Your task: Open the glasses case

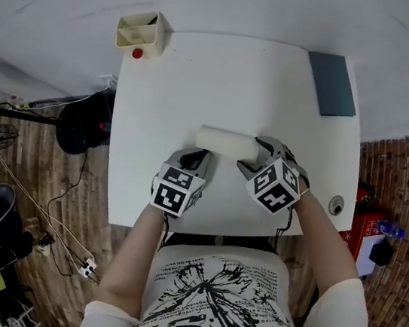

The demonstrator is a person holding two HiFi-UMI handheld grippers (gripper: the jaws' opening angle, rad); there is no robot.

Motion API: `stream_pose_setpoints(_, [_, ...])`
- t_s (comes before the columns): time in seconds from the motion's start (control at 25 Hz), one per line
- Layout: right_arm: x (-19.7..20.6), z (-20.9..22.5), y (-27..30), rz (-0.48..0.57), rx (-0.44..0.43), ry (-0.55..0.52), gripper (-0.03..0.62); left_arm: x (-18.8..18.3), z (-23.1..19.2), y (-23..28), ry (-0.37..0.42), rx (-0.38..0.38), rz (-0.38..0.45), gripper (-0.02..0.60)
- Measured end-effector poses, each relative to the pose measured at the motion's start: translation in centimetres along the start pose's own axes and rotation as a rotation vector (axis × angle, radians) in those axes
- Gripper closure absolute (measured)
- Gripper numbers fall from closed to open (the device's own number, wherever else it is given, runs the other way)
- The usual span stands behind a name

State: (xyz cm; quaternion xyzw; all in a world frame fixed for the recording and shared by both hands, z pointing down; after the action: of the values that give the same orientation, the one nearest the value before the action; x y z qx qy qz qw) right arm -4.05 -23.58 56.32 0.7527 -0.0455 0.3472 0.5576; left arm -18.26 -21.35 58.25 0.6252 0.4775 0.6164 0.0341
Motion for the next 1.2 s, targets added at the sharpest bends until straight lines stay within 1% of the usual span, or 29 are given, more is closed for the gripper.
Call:
stream_pose_setpoints(0.08, [-0.2, 0.1, -0.2, -0.005, -0.007, -0.005, 0.293, -0.1, -0.1, 0.1, -0.009, 0.008, -0.002, 0.568])
stream_pose_setpoints(0.16, [-0.6, 0.3, -0.5, -0.003, -0.014, -0.003, 0.318, -0.2, -0.1, 0.1, -0.015, 0.013, -0.004, 0.568])
stream_pose_setpoints(0.32, [-1.5, 0.5, -1.2, 0.007, -0.027, 0.0, 0.393, -0.1, -0.1, 0.0, -0.011, 0.009, -0.007, 0.568])
stream_pose_setpoints(0.44, [-2.0, 0.9, -1.5, 0.009, -0.015, -0.01, 0.447, -0.2, -0.2, 0.0, -0.013, 0.015, -0.011, 0.568])
stream_pose_setpoints(0.6, [-2.3, 1.5, -1.5, 0.016, 0.008, -0.017, 0.468, -0.3, -0.2, -0.1, -0.017, 0.017, -0.008, 0.568])
stream_pose_setpoints(0.72, [-2.7, 2.5, -1.5, 0.041, 0.049, 0.012, 0.499, -0.3, -0.1, -0.1, -0.01, 0.02, -0.01, 0.568])
stream_pose_setpoints(0.84, [-3.2, 3.5, -1.1, 0.045, 0.087, 0.008, 0.52, -0.4, -0.3, 0.0, -0.007, 0.025, -0.012, 0.568])
stream_pose_setpoints(1.2, [-3.7, 6.1, 0.5, 0.033, 0.146, -0.002, 0.514, -0.5, -0.4, 0.0, -0.03, 0.044, -0.025, 0.568])
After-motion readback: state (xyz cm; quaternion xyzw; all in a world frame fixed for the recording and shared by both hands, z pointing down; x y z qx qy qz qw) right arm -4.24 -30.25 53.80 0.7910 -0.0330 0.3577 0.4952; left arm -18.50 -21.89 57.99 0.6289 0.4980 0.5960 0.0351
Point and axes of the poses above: the fingertips, and each gripper's own axes: y forward along the fingers, z to its right, x out of its underside, the point moved 6 cm from there along -y, backward along the fingers, and after that the axes turned 3 degrees about z, right-handed, at the moved point
